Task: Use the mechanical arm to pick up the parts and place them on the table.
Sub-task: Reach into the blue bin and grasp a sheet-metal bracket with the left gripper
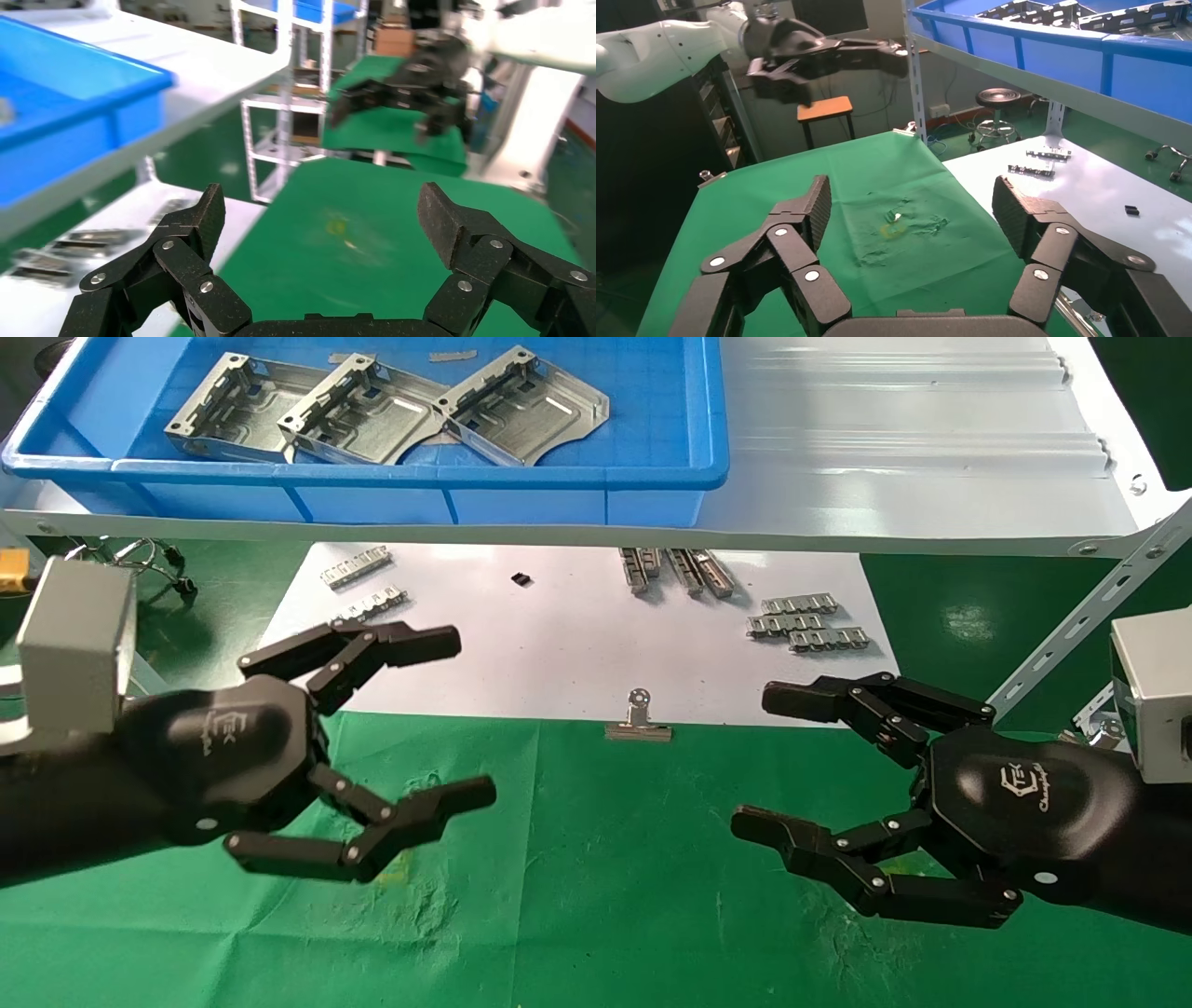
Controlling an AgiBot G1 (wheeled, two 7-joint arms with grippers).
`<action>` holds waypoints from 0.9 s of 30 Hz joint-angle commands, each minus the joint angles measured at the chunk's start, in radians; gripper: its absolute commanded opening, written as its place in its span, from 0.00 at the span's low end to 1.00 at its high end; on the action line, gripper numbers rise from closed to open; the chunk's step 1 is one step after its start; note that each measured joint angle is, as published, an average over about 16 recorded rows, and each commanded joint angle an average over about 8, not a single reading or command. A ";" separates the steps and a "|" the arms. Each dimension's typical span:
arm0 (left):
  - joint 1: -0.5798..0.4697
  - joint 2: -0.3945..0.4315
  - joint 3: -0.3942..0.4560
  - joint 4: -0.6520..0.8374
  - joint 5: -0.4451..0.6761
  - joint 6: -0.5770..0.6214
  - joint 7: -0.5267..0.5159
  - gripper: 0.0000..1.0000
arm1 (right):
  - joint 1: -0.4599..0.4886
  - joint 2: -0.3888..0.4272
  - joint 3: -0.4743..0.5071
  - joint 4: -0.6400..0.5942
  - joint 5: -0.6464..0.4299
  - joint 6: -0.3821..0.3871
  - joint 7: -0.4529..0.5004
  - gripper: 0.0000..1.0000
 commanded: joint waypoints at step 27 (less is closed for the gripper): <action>-0.411 0.143 0.113 0.348 0.301 -0.332 -0.159 1.00 | 0.000 0.000 0.000 0.000 0.000 0.000 0.000 0.00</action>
